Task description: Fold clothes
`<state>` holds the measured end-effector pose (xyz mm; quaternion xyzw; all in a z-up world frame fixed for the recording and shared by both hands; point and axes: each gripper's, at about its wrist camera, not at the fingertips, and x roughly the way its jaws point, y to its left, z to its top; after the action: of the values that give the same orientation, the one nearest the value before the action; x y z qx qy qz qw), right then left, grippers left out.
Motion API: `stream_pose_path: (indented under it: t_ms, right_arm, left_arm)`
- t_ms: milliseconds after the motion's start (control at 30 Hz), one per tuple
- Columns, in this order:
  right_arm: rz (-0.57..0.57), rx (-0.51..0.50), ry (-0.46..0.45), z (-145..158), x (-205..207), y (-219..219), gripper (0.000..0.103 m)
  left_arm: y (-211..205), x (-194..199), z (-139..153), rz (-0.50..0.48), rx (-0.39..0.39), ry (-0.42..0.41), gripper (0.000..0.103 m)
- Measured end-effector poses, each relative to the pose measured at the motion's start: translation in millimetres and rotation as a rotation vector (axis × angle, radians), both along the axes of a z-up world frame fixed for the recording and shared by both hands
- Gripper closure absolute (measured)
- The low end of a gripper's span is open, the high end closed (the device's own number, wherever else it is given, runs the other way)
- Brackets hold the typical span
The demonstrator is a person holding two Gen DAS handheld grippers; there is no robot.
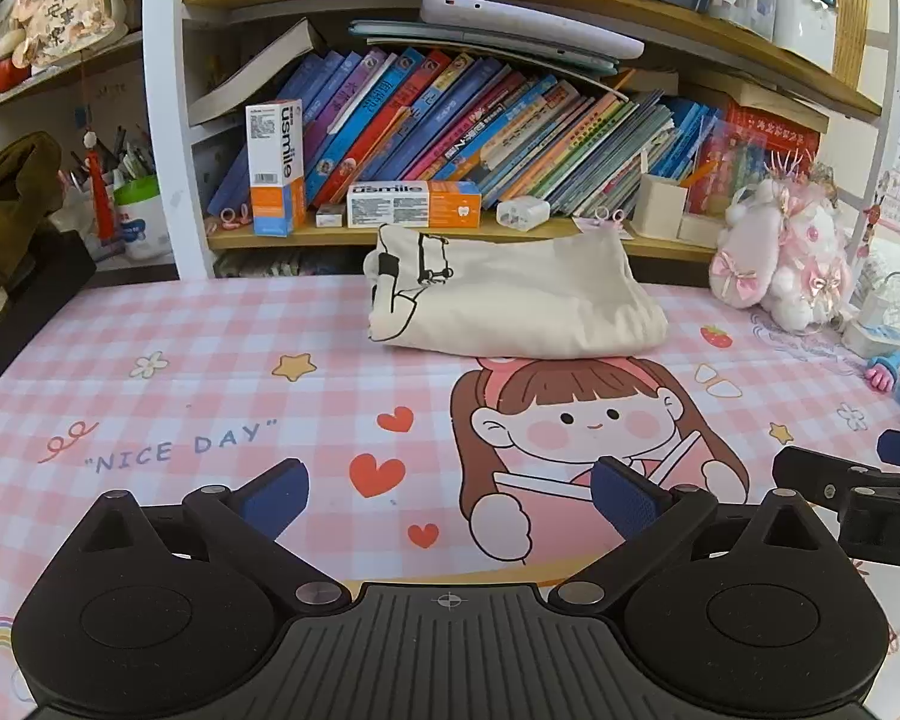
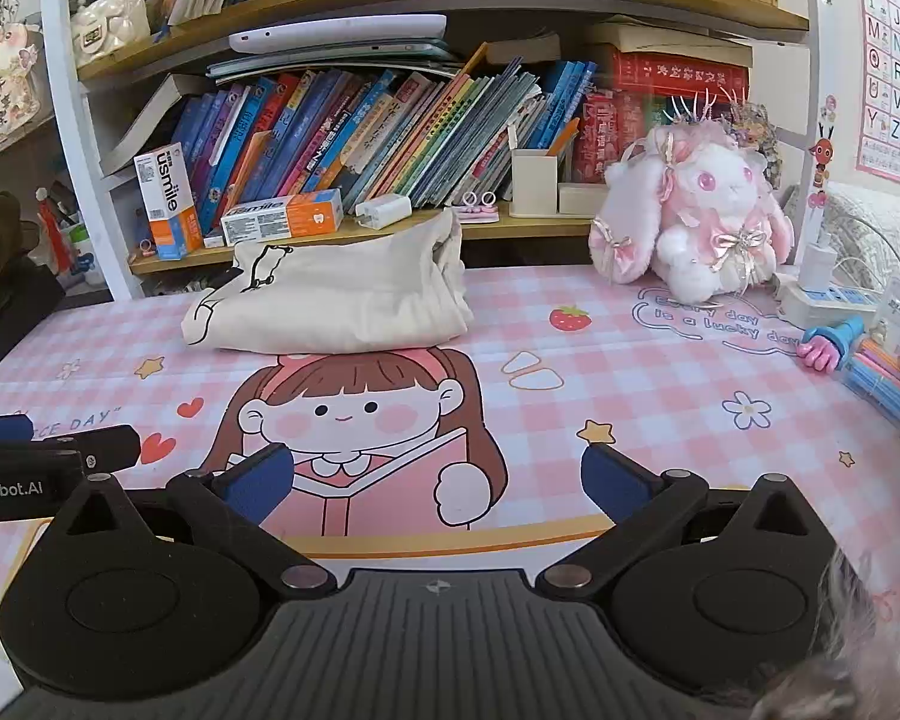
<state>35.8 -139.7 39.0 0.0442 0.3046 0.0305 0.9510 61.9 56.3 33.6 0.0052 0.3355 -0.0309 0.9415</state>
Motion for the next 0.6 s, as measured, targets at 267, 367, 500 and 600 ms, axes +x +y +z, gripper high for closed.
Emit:
stream_pose_path:
  t_ms: [267,367,500,600]
  right_arm:
    - [0.002,0.003,0.001,0.4,-0.1,1.4,0.0]
    - [-0.001,0.007,0.004,-0.2,-0.1,0.8,0.0]
    - [-0.001,0.008,0.006,-0.4,0.0,1.1,0.0]
    - [0.004,0.009,0.008,-0.6,-0.2,1.7,0.0]
  left_arm:
    - [0.8,0.3,0.4,-0.005,-0.005,0.007,0.001]
    - [1.5,-1.2,1.1,-0.008,-0.02,0.001,0.002]
    - [2.5,-2.2,1.5,0.0,-0.016,-0.002,0.002]
    - [3.0,-3.1,1.9,-0.003,-0.016,-0.004,0.002]
